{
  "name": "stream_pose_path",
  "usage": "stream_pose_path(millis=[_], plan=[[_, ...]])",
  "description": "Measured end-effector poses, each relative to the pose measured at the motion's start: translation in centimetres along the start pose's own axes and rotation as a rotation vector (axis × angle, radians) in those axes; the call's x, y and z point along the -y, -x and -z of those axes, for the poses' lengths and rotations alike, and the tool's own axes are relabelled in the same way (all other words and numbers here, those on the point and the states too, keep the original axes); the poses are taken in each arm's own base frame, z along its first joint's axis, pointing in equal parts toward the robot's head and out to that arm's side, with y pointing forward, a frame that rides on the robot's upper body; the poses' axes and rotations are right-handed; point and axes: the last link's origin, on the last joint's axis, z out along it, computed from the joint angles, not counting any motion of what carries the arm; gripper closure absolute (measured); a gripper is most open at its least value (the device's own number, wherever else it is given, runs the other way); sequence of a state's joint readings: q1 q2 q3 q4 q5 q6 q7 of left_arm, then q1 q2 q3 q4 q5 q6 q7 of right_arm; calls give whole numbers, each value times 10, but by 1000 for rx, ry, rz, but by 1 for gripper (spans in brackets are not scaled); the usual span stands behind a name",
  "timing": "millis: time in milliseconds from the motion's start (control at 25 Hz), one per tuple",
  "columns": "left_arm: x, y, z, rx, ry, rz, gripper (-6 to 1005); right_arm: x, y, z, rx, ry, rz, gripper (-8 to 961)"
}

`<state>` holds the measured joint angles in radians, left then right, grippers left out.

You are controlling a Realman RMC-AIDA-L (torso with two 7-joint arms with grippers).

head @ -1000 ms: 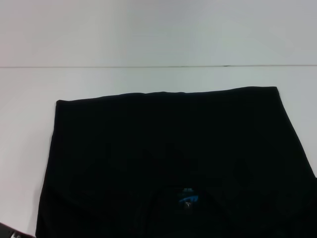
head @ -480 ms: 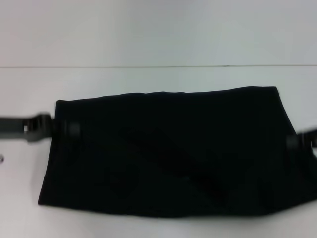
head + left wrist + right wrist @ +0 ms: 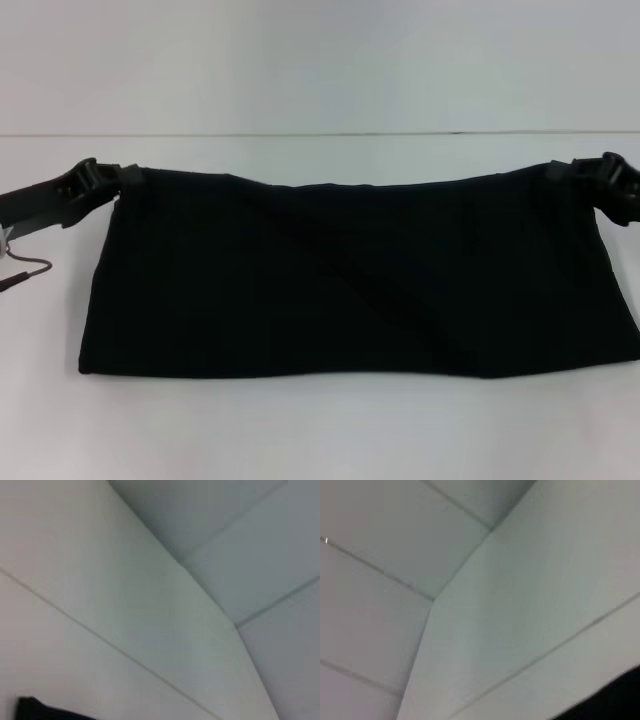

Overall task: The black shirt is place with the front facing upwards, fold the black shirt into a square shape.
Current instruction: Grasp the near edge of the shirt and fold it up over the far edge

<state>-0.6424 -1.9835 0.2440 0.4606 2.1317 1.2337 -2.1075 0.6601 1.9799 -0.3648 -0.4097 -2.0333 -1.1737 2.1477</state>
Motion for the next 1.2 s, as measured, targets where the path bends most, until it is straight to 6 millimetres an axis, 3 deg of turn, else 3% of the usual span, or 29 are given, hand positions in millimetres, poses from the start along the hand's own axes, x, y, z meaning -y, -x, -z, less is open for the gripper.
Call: stream_pose_path(millis=[400, 1200], plan=[[8, 6, -12, -93, -65, -19, 981, 1, -12, -26, 152, -45, 13, 898], [12, 14, -30, -157, -143, -43, 982, 13, -17, -32, 281, -104, -8, 897]])
